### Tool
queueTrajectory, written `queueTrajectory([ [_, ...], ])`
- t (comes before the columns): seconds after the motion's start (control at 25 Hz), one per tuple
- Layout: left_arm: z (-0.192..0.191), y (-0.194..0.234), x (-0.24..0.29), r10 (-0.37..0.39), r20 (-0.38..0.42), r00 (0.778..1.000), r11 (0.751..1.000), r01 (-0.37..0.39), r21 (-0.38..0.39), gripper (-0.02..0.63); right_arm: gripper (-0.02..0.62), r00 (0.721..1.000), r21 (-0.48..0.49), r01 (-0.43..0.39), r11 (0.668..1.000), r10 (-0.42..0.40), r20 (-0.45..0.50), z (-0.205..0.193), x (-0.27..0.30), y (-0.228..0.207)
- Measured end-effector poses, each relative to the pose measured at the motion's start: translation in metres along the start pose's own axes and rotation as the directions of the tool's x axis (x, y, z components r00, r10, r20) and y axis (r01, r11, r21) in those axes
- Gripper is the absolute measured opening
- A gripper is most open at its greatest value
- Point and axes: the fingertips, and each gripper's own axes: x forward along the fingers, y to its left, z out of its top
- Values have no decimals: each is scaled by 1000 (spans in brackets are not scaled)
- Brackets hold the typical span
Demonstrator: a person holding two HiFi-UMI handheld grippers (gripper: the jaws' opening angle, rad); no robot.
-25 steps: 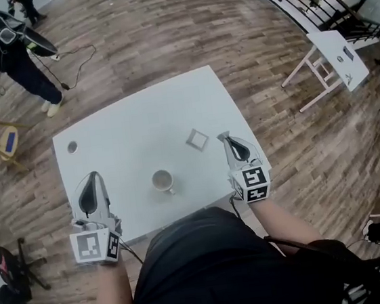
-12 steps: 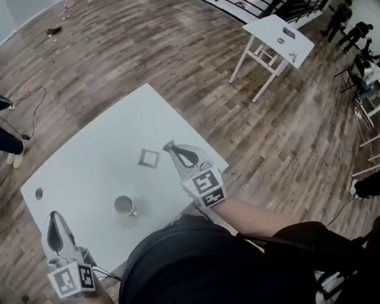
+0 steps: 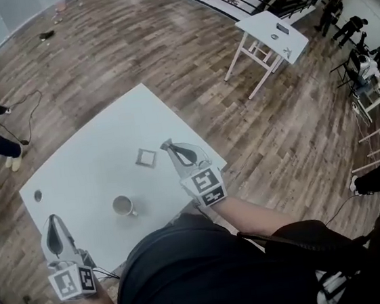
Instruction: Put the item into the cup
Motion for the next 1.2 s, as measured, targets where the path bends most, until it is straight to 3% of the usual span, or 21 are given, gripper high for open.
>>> queueTrajectory([
  [0.64,4,-18,2,16,2,1000,999,-16,43,-2,5,1000,6,-14,1000,14,11,-7,-2,-18],
  [1.2,1,-1,-28,119,-9,993,993,-119,27,-2,5,987,-23,-159,987,160,22,3,17,28],
])
